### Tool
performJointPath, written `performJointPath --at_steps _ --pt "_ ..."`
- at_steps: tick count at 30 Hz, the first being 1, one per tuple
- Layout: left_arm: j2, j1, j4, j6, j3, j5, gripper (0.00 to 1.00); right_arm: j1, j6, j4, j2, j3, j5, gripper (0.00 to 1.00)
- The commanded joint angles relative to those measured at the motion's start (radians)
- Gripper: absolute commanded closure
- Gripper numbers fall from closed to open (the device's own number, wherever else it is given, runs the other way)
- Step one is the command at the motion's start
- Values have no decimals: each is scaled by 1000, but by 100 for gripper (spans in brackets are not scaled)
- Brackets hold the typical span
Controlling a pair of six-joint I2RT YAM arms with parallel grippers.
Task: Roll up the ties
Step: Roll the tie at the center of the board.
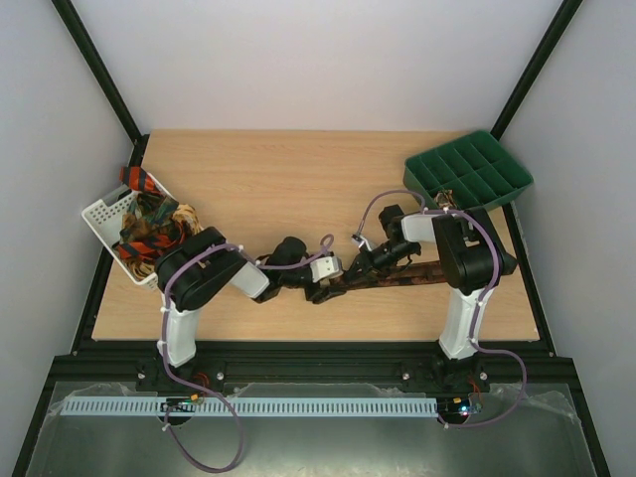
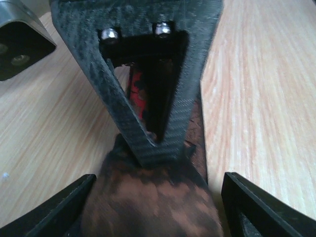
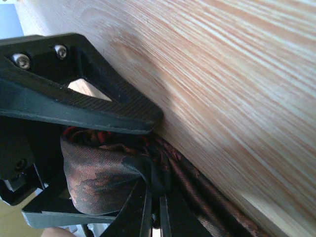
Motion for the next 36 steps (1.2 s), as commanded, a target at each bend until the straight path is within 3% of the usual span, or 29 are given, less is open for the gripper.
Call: performJointPath --at_steps 1,4,8,14,17,19,21,27,29,30,32,33,36 --pt "11 -2 -253 126 55 -75 25 -4 -14 -12 59 -22 229 99" --pt "-77 30 -323 162 32 -46 22 -4 -25 -7 61 -19 212 99" --pt "-232 74 -502 226 60 -54 2 -4 -21 13 30 -34 187 99" --pt "-359 217 -876 285 216 7 1 -4 -3 66 -34 -108 180 99" --pt "-287 341 -1206 242 443 57 1 -8 33 92 -60 -139 169 99" --pt "-300 430 -1215 141 492 119 1 -4 49 123 -85 -167 165 99" --pt "-354 458 -1186 153 518 171 1 1 53 123 -85 -166 171 99" --pt "-566 340 -848 125 379 -15 1 7 72 157 -139 -196 187 99" --pt "-563 310 -871 94 382 -28 1 10 81 170 -144 -202 186 99" --pt "-548 301 -930 107 404 40 1 13 85 171 -138 -199 185 99" --pt "-507 262 -1091 215 448 86 1 17 92 172 -110 -182 168 99" --pt "-500 214 -1102 208 437 19 1 21 93 167 -90 -168 162 99" --pt "-553 189 -945 189 289 7 1 36 109 189 -53 -129 133 99"
